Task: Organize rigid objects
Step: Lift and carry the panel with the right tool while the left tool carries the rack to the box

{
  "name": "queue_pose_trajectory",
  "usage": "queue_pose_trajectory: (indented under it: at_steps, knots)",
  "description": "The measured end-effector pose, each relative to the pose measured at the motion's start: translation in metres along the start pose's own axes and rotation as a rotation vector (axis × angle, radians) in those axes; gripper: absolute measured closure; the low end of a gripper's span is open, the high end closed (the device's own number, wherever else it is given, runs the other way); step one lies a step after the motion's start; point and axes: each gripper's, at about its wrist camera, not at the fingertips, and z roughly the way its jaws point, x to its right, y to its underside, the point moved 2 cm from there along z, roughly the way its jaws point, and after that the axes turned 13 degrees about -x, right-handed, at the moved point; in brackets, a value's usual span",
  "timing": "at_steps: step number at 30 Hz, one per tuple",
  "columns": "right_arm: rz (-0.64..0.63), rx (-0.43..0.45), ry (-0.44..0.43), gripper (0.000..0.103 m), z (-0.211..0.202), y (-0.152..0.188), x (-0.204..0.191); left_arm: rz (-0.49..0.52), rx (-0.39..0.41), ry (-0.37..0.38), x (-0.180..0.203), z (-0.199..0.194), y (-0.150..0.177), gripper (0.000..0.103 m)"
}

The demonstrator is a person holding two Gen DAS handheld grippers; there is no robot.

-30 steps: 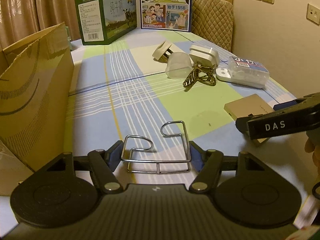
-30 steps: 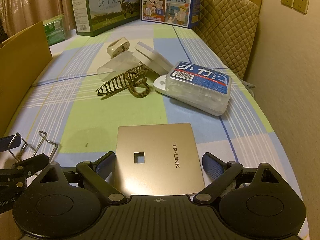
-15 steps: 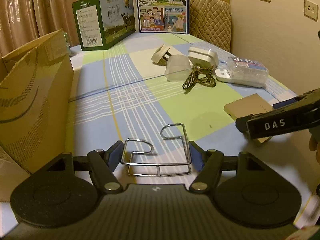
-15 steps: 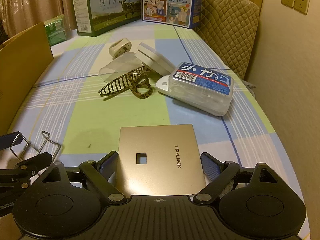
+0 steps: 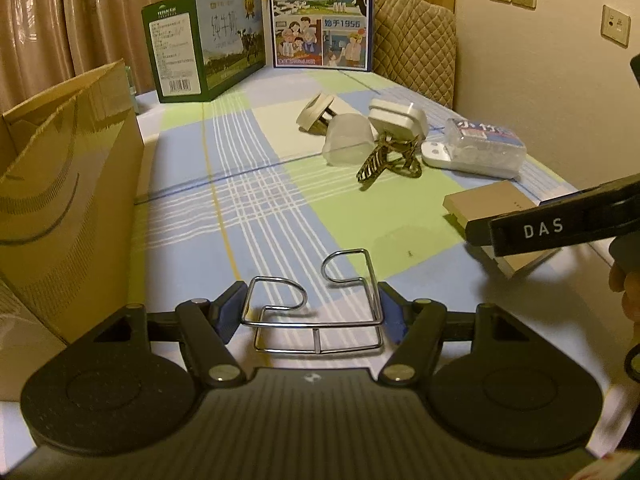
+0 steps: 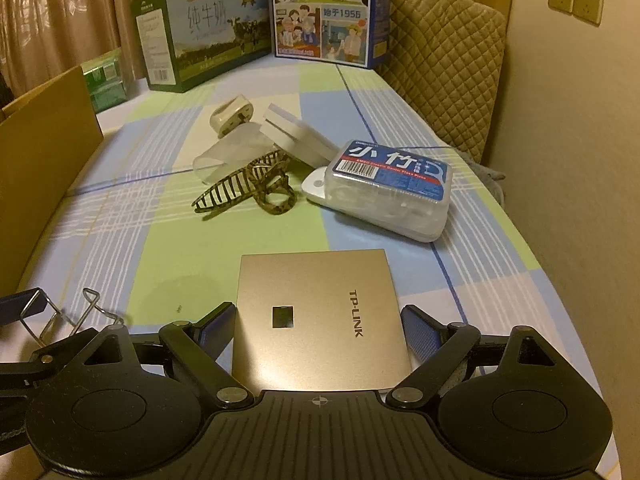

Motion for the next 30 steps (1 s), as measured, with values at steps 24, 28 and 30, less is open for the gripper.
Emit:
queue_pose_trajectory:
  at_steps: [24, 28, 30]
  knots:
    - [-0.014, 0.167, -0.097, 0.018, -0.13, 0.008, -0.04, -0.136, 0.129, -0.058, -0.031, -0.133, -0.012, 0.039]
    - [-0.056, 0.192, -0.141, 0.018, -0.149, 0.005, -0.064, -0.163, 0.157, -0.094, -0.052, -0.162, -0.012, 0.039]
    - [-0.078, 0.197, -0.165, 0.018, -0.155, 0.004, -0.076, -0.174, 0.162, -0.111, -0.065, -0.173, -0.013, 0.039]
